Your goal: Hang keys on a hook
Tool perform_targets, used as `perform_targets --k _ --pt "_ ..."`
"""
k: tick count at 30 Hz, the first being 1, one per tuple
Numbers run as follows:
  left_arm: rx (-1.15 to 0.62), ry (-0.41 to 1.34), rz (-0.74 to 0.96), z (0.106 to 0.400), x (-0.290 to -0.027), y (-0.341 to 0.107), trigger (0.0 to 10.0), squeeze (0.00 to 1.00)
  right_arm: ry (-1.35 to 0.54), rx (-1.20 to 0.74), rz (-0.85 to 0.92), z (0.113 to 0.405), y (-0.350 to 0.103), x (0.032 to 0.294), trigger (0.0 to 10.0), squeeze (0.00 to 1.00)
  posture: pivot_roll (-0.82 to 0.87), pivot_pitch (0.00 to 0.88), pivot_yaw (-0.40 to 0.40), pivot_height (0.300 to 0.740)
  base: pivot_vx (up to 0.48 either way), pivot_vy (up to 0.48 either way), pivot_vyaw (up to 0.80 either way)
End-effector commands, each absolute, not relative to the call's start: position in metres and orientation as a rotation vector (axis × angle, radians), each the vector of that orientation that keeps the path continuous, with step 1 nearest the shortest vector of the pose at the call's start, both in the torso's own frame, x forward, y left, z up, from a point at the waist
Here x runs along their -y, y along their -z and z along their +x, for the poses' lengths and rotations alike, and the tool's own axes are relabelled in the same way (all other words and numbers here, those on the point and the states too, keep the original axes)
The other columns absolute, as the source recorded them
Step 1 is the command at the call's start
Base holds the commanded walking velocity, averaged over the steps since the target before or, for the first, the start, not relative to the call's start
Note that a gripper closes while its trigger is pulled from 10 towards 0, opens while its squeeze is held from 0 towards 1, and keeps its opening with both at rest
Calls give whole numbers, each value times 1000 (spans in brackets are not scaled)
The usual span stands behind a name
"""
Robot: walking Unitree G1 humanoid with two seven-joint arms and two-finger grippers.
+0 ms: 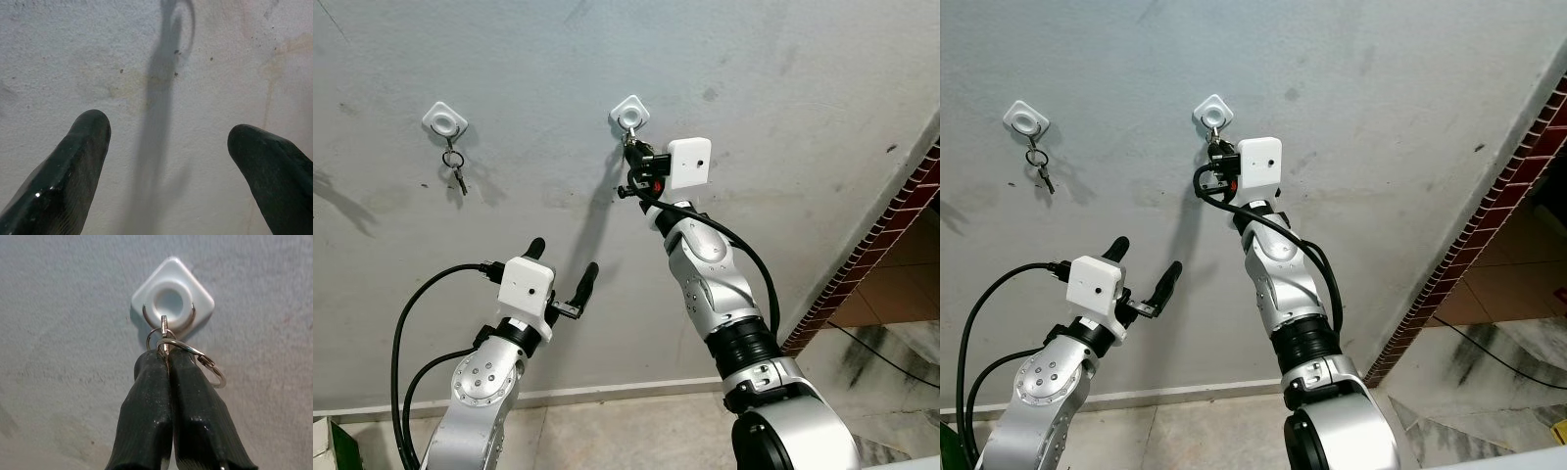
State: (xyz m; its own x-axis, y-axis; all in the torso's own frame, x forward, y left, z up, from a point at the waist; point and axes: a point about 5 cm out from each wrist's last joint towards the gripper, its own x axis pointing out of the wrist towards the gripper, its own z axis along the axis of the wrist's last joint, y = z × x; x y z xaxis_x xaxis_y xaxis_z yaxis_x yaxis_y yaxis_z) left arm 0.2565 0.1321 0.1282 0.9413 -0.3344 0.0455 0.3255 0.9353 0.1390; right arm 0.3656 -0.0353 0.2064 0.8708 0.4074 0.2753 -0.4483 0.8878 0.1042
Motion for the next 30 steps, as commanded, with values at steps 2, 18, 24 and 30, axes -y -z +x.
perform_targets --k 2,18,24,30 --pt "67 347 140 257 -131 -130 10000 0 -457 268 182 364 -214 30 10000 0 137 0 -12 740 0 0 0" --pt "68 346 142 259 -130 -129 10000 0 -506 204 161 353 -196 26 10000 0 133 0 -14 740 0 0 0" --pt "69 346 143 259 -130 -129 10000 0 -529 164 144 350 -186 22 10000 0 134 0 -14 740 0 0 0" --pt "66 345 146 259 -130 -129 10000 0 -540 146 134 347 -181 20 10000 0 135 0 -13 740 0 0 0"
